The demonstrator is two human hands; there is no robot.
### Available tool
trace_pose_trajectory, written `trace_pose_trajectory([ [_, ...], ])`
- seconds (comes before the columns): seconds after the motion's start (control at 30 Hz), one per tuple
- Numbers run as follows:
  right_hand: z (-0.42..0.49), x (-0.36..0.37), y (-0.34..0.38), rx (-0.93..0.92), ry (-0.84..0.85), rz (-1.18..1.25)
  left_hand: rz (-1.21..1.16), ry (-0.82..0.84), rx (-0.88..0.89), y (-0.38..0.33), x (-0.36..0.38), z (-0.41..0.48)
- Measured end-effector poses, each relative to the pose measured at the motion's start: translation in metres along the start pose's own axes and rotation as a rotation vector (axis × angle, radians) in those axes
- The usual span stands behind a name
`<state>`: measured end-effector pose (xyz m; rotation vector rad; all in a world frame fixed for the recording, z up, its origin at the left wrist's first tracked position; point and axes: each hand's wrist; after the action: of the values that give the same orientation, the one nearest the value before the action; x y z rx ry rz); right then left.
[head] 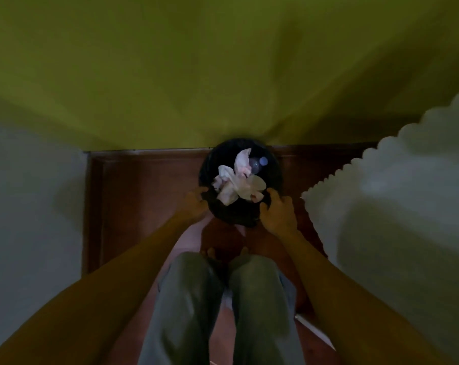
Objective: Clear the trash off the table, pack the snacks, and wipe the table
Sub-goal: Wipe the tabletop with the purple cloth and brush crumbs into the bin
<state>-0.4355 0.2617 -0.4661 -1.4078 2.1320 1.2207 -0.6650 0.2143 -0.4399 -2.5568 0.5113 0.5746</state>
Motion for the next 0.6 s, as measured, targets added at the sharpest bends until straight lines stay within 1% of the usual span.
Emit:
trace_pose_trajectory([
  [0.1, 0.038, 0.023, -0.021, 0.072, -0.039, 0.031, -0.017, -0.031, 0.009, 0.0, 0.018, 0.046],
  [0.2, 0.066, 0.041, -0.037, 0.137, -0.036, 0.068, -0.029, -0.057, 0.023, -0.001, 0.03, 0.089],
  [0.27, 0.077, 0.05, -0.048, 0.144, -0.031, 0.056, -0.018, -0.074, 0.04, 0.002, 0.038, 0.111],
  [0.33, 0.082, 0.056, -0.059, 0.097, -0.001, 0.032, -0.015, -0.088, 0.067, 0.007, 0.043, 0.124],
  [0.4, 0.083, 0.054, -0.064, 0.061, 0.007, -0.003, -0.029, -0.092, 0.064, 0.011, 0.041, 0.124],
  [0.47, 0.076, 0.044, -0.059, 0.063, -0.01, -0.014, -0.079, -0.076, 0.036, 0.013, 0.037, 0.11],
  [0.6, 0.024, 0.011, -0.031, 0.035, -0.043, 0.013, -0.135, -0.077, -0.044, 0.003, 0.018, 0.041],
])
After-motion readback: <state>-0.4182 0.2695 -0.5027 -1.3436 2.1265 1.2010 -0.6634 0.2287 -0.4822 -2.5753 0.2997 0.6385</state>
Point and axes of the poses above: each hand's wrist, its own z-axis towards the middle knuckle, its own x-axis out of the palm, y = z × x, and after that the axes turned 9 degrees about -x, right-handed
